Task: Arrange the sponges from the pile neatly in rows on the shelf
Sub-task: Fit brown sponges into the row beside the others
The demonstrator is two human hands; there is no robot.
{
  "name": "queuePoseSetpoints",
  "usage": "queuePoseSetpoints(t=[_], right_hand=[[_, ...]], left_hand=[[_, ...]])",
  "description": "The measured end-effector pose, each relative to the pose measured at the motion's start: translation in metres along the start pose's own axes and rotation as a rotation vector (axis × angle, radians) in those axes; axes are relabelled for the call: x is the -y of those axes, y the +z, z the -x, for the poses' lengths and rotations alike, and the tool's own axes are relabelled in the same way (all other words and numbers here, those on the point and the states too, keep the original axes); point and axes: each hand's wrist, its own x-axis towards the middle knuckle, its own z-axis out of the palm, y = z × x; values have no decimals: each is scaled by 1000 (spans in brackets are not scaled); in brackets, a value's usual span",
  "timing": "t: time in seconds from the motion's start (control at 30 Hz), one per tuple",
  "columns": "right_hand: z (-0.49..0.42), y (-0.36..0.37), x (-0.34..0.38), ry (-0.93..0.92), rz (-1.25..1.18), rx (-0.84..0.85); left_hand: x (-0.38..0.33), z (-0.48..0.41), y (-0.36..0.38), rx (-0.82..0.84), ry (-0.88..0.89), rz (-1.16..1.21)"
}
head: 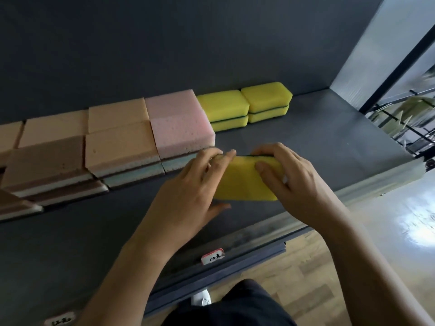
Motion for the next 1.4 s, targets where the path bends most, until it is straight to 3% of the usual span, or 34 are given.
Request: queuePoseSetpoints(t=[0.17, 0.3, 0.47, 0.8, 1.13, 1.4], right_hand=[[-2, 0, -8, -100, 199, -47], [-4, -16, -10, -213, 346, 9], [-12, -29, -26, -272, 387, 113], [-32, -34, -48, -389, 307, 146], [-53, -17, -58, -305, 293, 133], [-67, 0, -57, -276, 295, 155]], left_hand=[[-3, -8, 7, 0, -70, 18], [-14, -23, 12, 33, -147, 115], [-30, -38, 21, 36, -206, 186], [-47, -35, 17, -96, -259, 40], [-35, -32, -3, -303, -216, -209], [-11, -36, 0, -240, -334, -281]])
